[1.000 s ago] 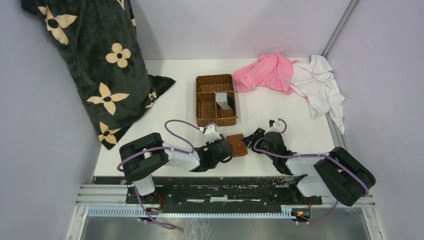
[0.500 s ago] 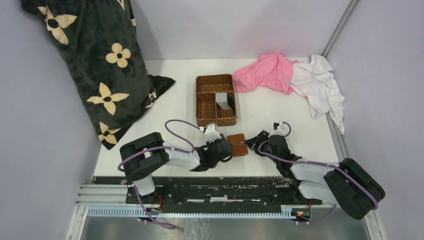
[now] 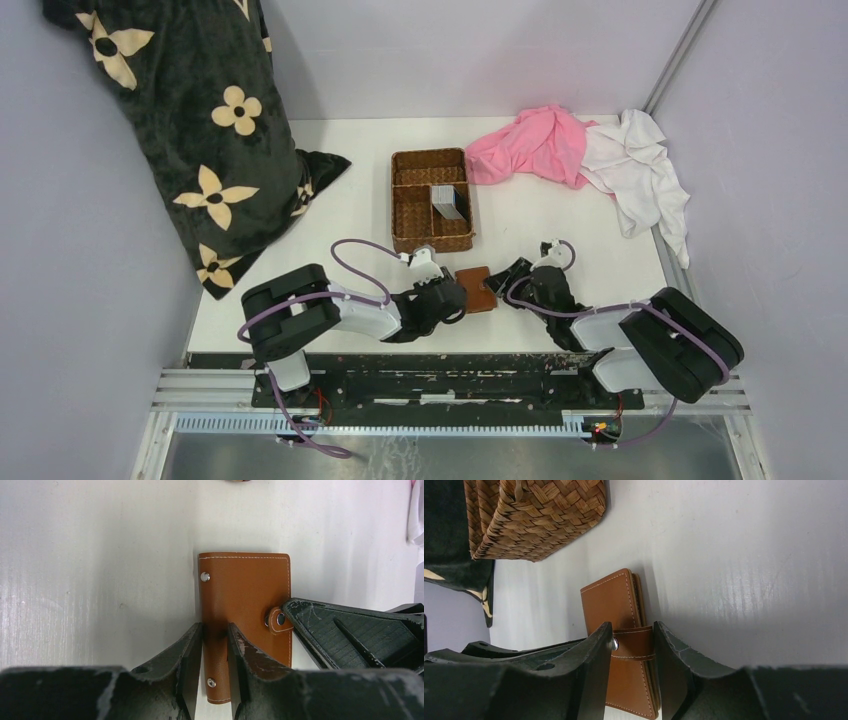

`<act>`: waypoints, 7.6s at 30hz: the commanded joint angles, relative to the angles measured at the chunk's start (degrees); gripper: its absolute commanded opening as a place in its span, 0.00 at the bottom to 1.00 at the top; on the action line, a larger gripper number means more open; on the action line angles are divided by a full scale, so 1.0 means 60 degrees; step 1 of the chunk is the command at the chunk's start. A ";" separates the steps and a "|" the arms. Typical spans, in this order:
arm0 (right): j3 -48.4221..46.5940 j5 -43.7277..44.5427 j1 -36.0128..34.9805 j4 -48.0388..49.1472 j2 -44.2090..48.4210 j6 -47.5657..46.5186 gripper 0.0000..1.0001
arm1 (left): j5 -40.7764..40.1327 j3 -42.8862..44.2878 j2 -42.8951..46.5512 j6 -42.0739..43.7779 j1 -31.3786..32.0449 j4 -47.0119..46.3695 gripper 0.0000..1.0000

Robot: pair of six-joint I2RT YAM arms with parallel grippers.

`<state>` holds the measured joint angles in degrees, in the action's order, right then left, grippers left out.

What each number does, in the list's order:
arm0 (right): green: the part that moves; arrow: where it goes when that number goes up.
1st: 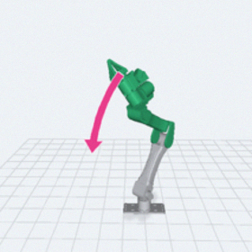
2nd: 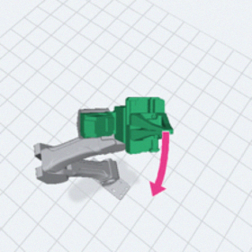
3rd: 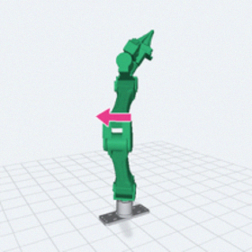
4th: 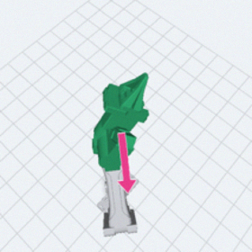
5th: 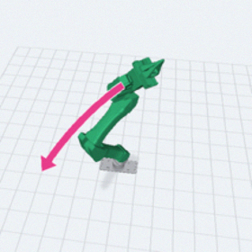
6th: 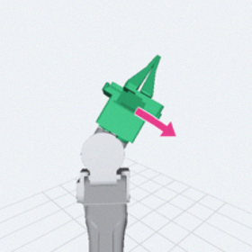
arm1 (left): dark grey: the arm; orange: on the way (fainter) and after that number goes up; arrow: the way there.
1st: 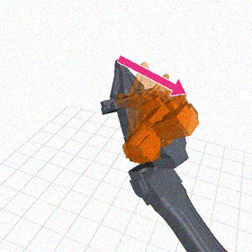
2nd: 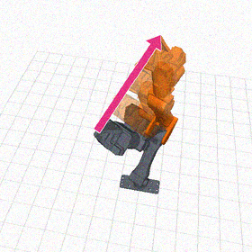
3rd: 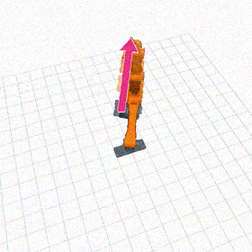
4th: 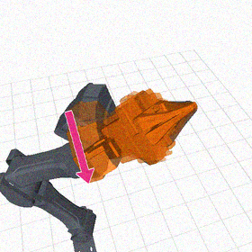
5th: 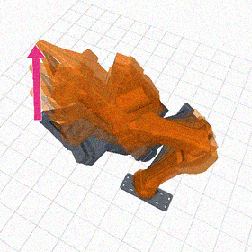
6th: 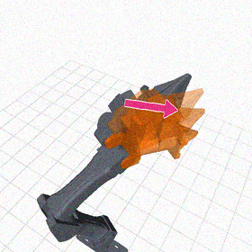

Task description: Put the credit cards into the card holder

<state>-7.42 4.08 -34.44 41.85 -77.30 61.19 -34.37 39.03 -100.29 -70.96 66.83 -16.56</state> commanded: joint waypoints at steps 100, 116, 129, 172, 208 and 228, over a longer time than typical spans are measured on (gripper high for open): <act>0.0145 0.0544 0.0008 -0.1186 0.0859 -0.0757 0.44 | 0.1367 -0.0264 -0.1529 0.0818 -0.0036 0.3008 0.28; 0.0465 0.0913 0.0011 -0.1782 0.1768 -0.0587 0.44 | 0.1348 -0.0293 -0.1594 0.0803 -0.0043 0.2964 0.27; 0.0109 0.1175 0.0026 -0.2222 0.1640 -0.0882 0.46 | 0.1362 -0.0263 -0.1639 0.0859 -0.0034 0.2999 0.27; -0.0040 0.1014 0.0002 -0.2695 0.1362 -0.1165 0.43 | 0.1521 -0.0161 -0.1826 0.0950 -0.0078 0.2848 0.23; -0.4453 0.4479 -0.2652 -0.9708 0.1849 -0.4397 0.50 | 0.2743 -0.1558 -0.1049 0.1645 -0.0203 -0.0591 0.32; -0.5941 0.5677 -0.3538 -1.0768 -0.0823 -0.4346 0.48 | 0.3135 -0.2010 -0.1079 0.1592 -0.0481 -0.1396 0.32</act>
<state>-40.38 35.00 -55.31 -21.98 -80.77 35.64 -17.45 30.81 -102.72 -66.39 64.12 -41.19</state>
